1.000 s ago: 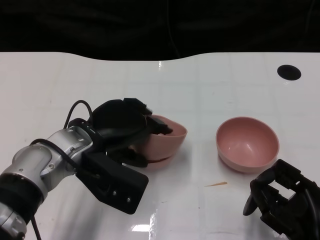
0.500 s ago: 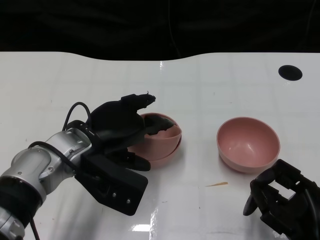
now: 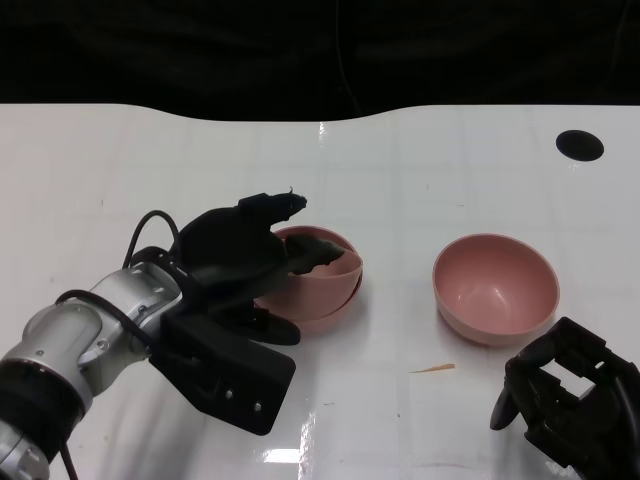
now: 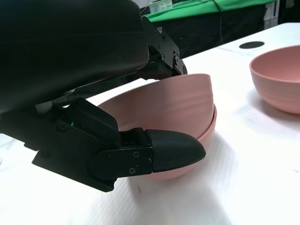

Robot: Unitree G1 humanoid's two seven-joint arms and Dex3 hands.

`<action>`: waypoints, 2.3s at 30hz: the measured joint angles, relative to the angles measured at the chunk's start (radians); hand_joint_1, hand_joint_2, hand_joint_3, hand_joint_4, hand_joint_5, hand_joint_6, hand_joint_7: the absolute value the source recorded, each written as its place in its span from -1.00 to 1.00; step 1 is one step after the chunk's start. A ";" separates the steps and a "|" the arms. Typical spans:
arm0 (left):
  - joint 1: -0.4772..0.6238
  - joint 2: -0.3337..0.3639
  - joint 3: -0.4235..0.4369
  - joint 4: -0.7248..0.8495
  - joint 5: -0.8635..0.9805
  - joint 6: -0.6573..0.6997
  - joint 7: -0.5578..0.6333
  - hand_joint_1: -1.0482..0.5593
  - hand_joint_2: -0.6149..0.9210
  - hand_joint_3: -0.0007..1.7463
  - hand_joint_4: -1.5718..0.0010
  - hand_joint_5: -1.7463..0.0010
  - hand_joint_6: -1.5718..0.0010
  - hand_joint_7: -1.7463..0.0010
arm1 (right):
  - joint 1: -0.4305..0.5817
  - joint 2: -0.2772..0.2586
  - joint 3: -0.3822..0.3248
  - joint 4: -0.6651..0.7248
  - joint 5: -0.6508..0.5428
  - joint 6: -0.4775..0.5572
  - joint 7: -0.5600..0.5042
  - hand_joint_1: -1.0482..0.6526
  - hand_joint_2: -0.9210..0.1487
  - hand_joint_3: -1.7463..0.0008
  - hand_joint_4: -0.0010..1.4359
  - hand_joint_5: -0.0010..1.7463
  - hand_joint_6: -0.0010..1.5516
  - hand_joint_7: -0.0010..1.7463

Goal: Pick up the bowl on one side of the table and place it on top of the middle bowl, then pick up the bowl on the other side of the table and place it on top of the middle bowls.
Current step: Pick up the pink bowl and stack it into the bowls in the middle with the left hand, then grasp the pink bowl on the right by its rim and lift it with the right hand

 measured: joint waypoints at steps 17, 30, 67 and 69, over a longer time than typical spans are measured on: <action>0.063 -0.014 -0.003 -0.084 0.041 0.108 0.039 -0.84 1.00 -0.24 1.00 1.00 0.71 1.00 | -0.003 0.000 -0.007 0.001 0.003 0.002 0.007 0.10 -0.59 0.16 0.22 0.85 0.05 0.43; 0.090 -0.047 -0.033 -0.006 0.043 0.123 0.098 -0.84 1.00 -0.24 1.00 1.00 0.69 0.99 | -0.008 0.000 -0.010 0.010 0.000 0.002 0.006 0.10 -0.59 0.15 0.23 0.85 0.06 0.42; 0.564 0.041 0.412 -0.758 -0.978 0.367 -0.438 0.52 0.55 0.33 0.18 -0.72 0.07 -0.38 | -0.017 -0.005 -0.027 0.048 -0.071 -0.095 -0.013 0.09 -0.55 0.11 0.23 0.81 0.03 0.43; 0.625 0.035 0.475 -0.801 -1.133 0.449 -0.502 0.55 0.52 0.50 0.14 -0.93 0.13 -0.69 | -0.021 -0.003 -0.036 0.091 -0.154 -0.228 -0.065 0.10 -0.58 0.14 0.23 0.69 0.07 0.26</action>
